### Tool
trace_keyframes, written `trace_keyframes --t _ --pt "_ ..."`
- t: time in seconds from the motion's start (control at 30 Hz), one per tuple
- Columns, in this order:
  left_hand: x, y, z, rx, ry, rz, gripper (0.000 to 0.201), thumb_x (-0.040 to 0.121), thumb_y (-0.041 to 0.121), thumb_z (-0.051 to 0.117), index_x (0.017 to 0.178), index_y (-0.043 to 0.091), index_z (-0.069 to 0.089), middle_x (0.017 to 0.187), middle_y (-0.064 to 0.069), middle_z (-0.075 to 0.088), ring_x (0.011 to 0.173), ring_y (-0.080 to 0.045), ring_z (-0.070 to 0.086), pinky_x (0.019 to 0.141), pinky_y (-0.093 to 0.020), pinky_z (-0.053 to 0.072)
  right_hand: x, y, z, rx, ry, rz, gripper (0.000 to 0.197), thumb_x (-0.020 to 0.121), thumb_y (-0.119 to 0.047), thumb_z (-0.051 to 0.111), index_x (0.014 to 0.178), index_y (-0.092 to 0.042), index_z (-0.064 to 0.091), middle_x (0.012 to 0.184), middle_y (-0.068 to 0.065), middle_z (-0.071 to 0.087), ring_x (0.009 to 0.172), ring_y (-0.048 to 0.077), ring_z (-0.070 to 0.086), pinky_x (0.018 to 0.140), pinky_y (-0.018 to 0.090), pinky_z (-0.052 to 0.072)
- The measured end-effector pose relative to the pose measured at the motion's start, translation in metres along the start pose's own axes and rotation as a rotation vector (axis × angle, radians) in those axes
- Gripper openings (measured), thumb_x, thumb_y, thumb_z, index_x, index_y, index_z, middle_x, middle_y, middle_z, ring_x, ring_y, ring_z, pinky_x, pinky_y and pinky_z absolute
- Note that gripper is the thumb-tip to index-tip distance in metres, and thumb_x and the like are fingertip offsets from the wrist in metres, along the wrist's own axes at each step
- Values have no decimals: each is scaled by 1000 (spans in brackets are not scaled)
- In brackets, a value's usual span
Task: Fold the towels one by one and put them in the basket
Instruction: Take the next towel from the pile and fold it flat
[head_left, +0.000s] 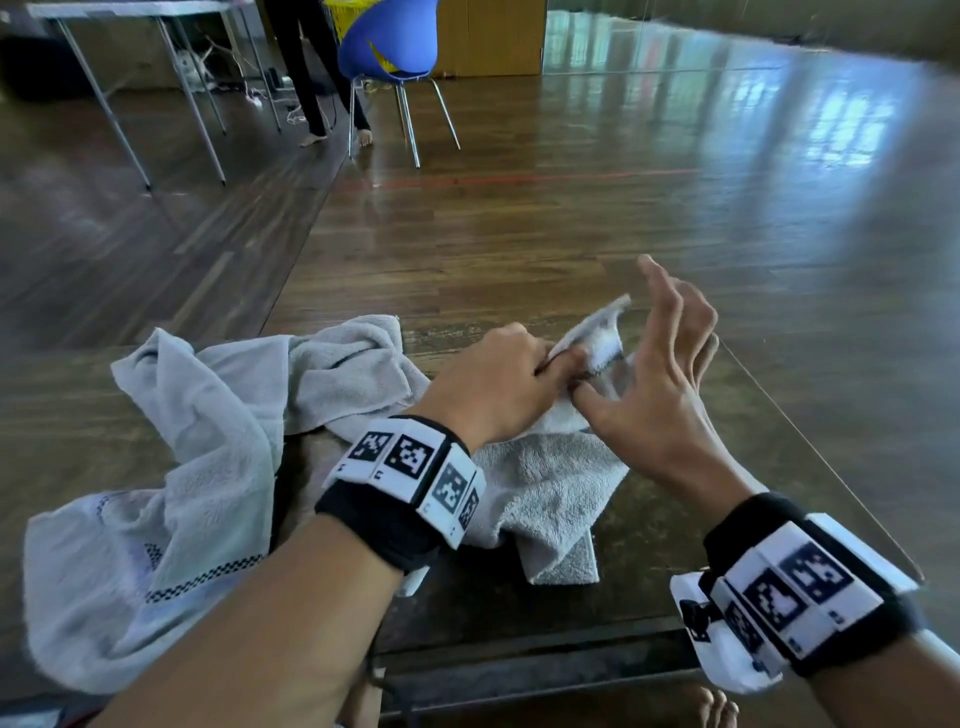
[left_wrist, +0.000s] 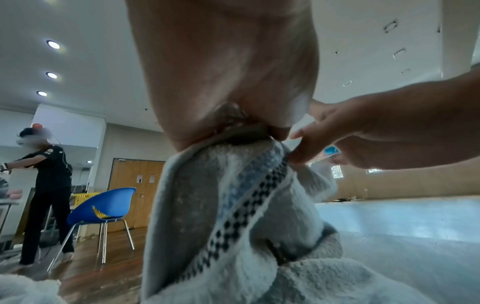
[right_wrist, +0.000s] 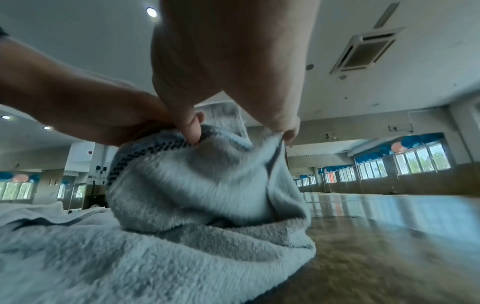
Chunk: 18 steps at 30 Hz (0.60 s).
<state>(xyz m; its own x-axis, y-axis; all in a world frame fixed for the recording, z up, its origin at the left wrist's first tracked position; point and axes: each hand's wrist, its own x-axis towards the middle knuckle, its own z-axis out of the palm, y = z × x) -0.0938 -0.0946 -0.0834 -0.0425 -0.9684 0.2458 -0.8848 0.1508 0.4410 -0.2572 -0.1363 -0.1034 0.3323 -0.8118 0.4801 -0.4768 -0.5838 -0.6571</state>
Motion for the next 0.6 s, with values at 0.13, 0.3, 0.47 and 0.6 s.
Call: trace_keyframes --t 0.13,0.3,0.47,0.6 --pt "1 -4 1 -20 -83 -9 46 96 61 41 61 35 51 73 8 50 58 -5 52 51 -23 33 1 5 -5 -146 -94 -147 48 81 -29 65 126 -41 59 133 -13 53 128 17 39 111 44 32" --pt "5 -16 -19 62 -38 -3 10 89 20 65 88 25 74 75 10 59 77 -15 63 65 -26 42 5 10 -15 -91 -116 -89 8 89 -27 65 87 -25 73 70 -13 66 70 11 61 72 40 53" --pt "-3 -37 -36 40 124 -186 20 89 8 59 81 17 75 74 -1 71 66 -14 64 61 -28 51 12 19 -29 -14 100 74 19 96 -17 64 81 -28 71 64 -17 65 60 0 56 51 10 37" --pt "-5 -49 -38 42 281 -277 22 89 6 55 85 10 75 79 -7 72 76 -23 64 69 -35 51 13 27 -29 -15 141 179 27 99 -17 59 74 -28 60 56 -18 55 56 -2 49 49 10 32"
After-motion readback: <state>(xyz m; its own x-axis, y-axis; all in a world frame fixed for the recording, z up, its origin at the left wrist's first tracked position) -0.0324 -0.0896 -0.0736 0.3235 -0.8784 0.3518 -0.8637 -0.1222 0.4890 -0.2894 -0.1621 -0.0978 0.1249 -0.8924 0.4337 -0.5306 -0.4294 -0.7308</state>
